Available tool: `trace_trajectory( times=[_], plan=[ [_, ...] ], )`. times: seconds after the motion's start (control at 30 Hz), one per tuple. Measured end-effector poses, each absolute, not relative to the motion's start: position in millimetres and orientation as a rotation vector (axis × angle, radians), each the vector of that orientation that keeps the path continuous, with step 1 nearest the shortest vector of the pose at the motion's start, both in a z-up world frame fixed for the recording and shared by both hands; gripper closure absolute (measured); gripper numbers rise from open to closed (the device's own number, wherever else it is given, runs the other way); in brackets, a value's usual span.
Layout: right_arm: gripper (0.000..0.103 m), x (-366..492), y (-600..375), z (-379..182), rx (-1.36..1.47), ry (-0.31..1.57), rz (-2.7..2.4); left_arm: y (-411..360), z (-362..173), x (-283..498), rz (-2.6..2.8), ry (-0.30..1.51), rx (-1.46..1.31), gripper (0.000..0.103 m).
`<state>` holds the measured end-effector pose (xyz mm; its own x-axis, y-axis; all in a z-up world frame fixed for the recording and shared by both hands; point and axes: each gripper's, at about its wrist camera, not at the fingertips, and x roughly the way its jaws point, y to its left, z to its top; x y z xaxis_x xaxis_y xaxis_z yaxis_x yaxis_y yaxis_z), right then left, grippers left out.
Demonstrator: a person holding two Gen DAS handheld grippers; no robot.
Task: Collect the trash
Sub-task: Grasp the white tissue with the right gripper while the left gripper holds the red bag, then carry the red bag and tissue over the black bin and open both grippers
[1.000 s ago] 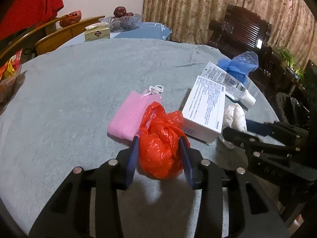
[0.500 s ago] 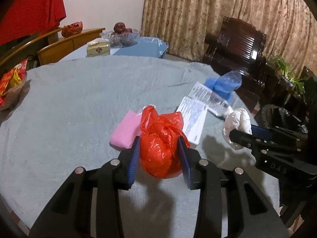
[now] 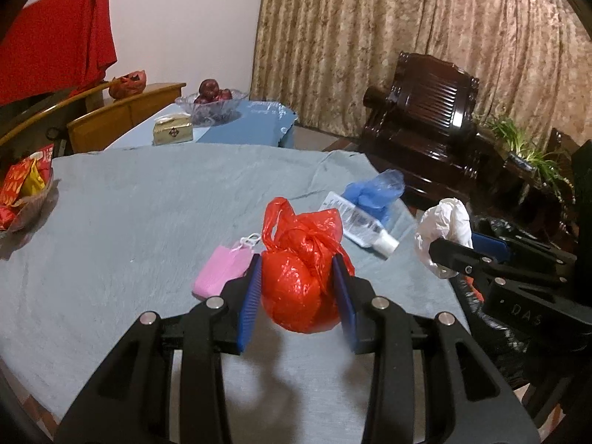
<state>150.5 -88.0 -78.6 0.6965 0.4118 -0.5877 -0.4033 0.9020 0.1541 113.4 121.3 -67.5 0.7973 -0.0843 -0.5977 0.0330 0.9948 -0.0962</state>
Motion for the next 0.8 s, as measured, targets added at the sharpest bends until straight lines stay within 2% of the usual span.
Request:
trace_trajectory(
  times=[0.8],
  plan=[
    [0.064, 104.8, -184.8, -44.9, 0.067, 0.563, 0.31, 32.8, -39.1, 103.3, -0.23, 0.588, -0.04, 0.067]
  ],
)
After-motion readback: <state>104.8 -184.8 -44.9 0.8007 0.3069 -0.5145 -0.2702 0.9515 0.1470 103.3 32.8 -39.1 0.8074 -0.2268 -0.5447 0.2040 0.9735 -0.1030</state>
